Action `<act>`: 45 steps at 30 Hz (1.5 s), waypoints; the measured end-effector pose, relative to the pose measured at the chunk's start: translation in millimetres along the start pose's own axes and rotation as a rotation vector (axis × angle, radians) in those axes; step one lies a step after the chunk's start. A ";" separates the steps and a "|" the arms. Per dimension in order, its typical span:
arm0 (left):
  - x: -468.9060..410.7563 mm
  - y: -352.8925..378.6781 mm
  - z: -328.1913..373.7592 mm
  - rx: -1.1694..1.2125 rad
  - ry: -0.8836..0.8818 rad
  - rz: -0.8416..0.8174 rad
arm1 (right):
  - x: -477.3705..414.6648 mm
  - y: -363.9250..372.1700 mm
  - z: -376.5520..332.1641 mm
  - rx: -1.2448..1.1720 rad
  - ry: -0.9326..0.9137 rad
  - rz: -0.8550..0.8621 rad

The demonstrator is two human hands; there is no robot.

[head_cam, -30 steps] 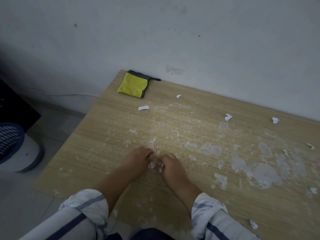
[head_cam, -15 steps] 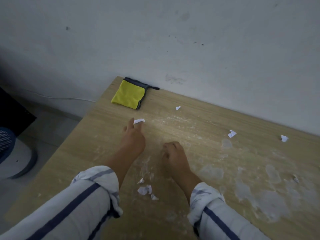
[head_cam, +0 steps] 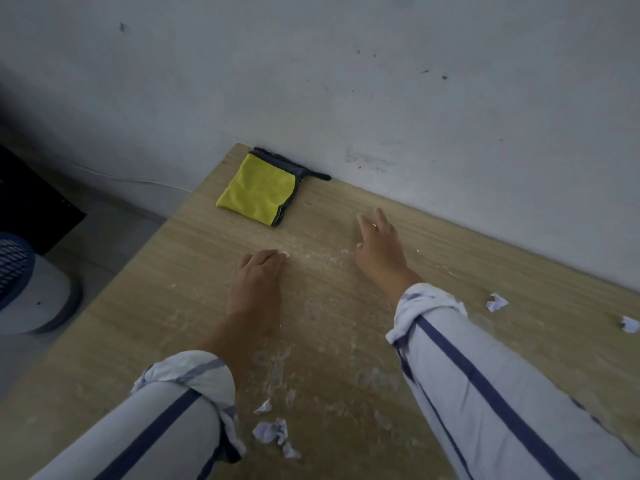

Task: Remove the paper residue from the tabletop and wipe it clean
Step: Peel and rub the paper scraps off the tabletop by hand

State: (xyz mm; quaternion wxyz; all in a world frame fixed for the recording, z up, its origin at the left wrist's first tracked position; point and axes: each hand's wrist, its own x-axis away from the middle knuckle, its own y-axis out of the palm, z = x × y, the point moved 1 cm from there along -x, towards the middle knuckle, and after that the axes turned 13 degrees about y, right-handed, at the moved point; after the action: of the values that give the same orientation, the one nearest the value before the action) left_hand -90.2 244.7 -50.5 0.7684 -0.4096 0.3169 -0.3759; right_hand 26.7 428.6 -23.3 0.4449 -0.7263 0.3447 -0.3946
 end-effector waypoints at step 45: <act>224.1 -36.4 81.8 -0.041 0.637 -0.526 | 365.7 73.4 56.2 -0.224 0.295 0.040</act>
State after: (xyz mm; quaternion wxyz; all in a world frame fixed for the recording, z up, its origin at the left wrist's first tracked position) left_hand 79.1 75.2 -21.1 0.5013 -0.3550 0.4309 -0.6611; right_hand 230.1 111.3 -9.7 0.3137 -0.6986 0.4623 -0.4470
